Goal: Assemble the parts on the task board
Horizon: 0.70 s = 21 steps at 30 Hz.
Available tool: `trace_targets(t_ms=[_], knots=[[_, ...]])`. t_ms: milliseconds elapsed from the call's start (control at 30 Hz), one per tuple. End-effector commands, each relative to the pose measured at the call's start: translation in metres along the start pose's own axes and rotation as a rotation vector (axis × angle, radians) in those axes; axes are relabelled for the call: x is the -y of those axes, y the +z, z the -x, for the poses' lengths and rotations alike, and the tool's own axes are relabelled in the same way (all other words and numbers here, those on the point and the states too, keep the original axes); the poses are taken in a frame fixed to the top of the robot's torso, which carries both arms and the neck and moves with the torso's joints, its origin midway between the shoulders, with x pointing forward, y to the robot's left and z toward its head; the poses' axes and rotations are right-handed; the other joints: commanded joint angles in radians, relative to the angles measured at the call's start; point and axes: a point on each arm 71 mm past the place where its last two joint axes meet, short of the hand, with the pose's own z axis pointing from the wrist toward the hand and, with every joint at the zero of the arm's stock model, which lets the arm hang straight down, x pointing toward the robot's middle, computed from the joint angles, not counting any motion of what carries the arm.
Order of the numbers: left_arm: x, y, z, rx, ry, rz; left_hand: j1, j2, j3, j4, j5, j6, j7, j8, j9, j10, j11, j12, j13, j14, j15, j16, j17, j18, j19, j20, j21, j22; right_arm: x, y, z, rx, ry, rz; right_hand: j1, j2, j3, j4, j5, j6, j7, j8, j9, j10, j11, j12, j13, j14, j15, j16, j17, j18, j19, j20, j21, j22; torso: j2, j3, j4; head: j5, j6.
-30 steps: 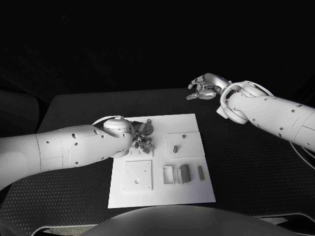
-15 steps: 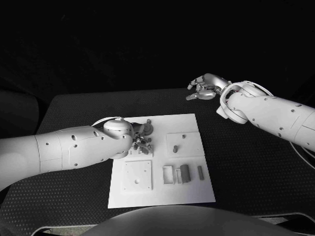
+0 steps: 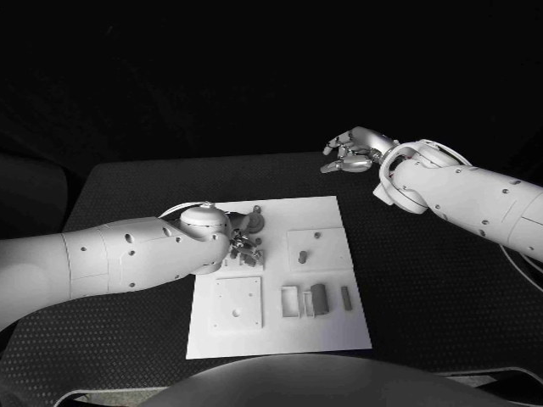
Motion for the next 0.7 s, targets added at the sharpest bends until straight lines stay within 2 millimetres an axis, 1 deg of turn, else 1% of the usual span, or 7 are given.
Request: trace_targets(t_ms=[33, 300, 333, 367, 533, 667, 700], knots=[[0.0014, 0.0004, -0.0041, -0.012, 0.024, -0.001, 0.025, 0.009, 0.006, 0.0, -0.004, 0.001, 0.006, 0.005, 0.002, 0.003, 0.003, 0.006, 0.001, 0.0, -0.005, 0.004, 0.001, 0.036, 0.005, 0.0, -0.002, 0.014, -0.0009, 0.0001, -0.0007, -0.01, -0.002, 0.01, -0.001, 0.005, -0.006, 0.0, 0.002, -0.012, 0.021, 0.005, -0.001, -0.004, -0.001, 0.006, -0.002, -0.001, -0.006, 0.002, -0.002, 0.046, 0.001, -0.006, -0.006, -0.001, 0.0, 0.0004, 0.0005, 0.0, 0.0], [-0.0002, 0.0001, -0.0038, -0.004, 0.006, -0.012, 0.096, 0.042, 0.003, 0.002, 0.004, -0.013, 0.012, -0.002, 0.001, -0.01, 0.009, -0.001, -0.004, -0.003, 0.0, -0.008, -0.004, 0.033, -0.004, 0.004, -0.008, 0.013, -0.001, 0.0003, -0.0009, -0.011, -0.002, 0.01, -0.001, 0.006, -0.006, 0.001, 0.002, -0.012, 0.021, 0.005, -0.002, -0.004, -0.001, 0.006, -0.002, -0.001, -0.006, 0.002, -0.002, 0.046, 0.001, -0.006, -0.006, -0.001, 0.0, 0.0007, -0.0004, 0.0, 0.0], [-0.0007, 0.0, -0.0039, -0.005, -0.001, -0.014, 0.114, 0.021, 0.04, 0.028, -0.006, -0.017, 0.015, -0.004, 0.0, -0.013, 0.011, -0.004, -0.006, -0.005, 0.003, -0.015, -0.008, 0.032, -0.004, 0.005, -0.015, 0.009, -0.001, 0.0003, -0.0008, -0.01, -0.002, 0.01, -0.001, 0.006, -0.006, 0.001, 0.002, -0.012, 0.021, 0.005, -0.002, -0.004, -0.001, 0.006, -0.002, -0.001, -0.006, 0.002, -0.002, 0.046, 0.001, -0.006, -0.006, -0.001, 0.0, 0.0004, -0.0001, 0.0, 0.0], [-0.0013, -0.0002, -0.0041, -0.008, -0.005, -0.015, 0.122, 0.013, 0.063, 0.038, -0.004, -0.02, 0.017, -0.006, 0.0, -0.016, 0.013, -0.005, -0.007, -0.005, 0.004, -0.016, -0.008, 0.031, -0.004, 0.006, -0.017, 0.007, -0.001, 0.0003, -0.0008, -0.01, -0.002, 0.01, -0.001, 0.006, -0.006, 0.001, 0.002, -0.012, 0.021, 0.005, -0.002, -0.004, -0.001, 0.006, -0.002, -0.001, -0.006, 0.002, -0.002, 0.046, 0.001, -0.006, -0.006, -0.001, 0.0, 0.0008, -0.0002, -0.001, 0.0], [-0.0017, 0.0006, -0.0038, -0.008, -0.027, -0.023, 0.146, 0.025, 0.093, 0.035, -0.004, -0.027, 0.02, -0.008, 0.0, -0.023, 0.015, -0.006, -0.009, -0.009, 0.006, -0.018, -0.009, 0.031, -0.006, 0.006, -0.019, 0.008, -0.0003, 0.0002, -0.0006, -0.009, -0.002, 0.007, -0.002, 0.006, -0.006, 0.001, 0.002, -0.012, 0.021, 0.005, -0.002, -0.004, -0.001, 0.007, -0.002, -0.001, -0.006, 0.002, -0.002, 0.046, 0.001, -0.006, -0.006, -0.001, 0.0, 0.0009, 0.0002, -0.001, 0.0], [-0.0027, 0.0005, -0.0045, -0.017, -0.055, -0.027, 0.157, 0.032, 0.101, 0.028, -0.004, -0.031, 0.021, -0.009, 0.001, -0.026, 0.017, -0.006, -0.009, -0.01, 0.007, -0.019, -0.009, 0.03, -0.008, 0.006, -0.02, 0.008, -0.0008, 0.0004, -0.0008, -0.01, -0.002, 0.008, -0.002, 0.006, -0.006, 0.001, 0.002, -0.012, 0.021, 0.005, -0.002, -0.004, -0.001, 0.007, -0.003, -0.001, -0.006, 0.002, -0.002, 0.046, 0.001, -0.006, -0.006, -0.001, 0.0, 0.0013, 0.0002, -0.001, 0.0], [-0.0036, 0.0003, -0.0046, -0.018, -0.062, -0.027, 0.16, 0.035, 0.104, 0.026, -0.004, -0.034, 0.022, -0.01, 0.001, -0.028, 0.017, -0.007, -0.009, -0.011, 0.008, -0.02, -0.009, 0.03, -0.009, 0.007, -0.021, 0.009, -0.0008, 0.0004, -0.0009, -0.011, -0.002, 0.008, -0.002, 0.006, -0.006, 0.001, 0.002, -0.012, 0.021, 0.005, -0.002, -0.004, -0.001, 0.007, -0.003, -0.001, -0.006, 0.002, -0.002, 0.046, 0.001, -0.006, -0.006, -0.001, 0.0, 0.0008, -0.0002, -0.001, 0.0]])
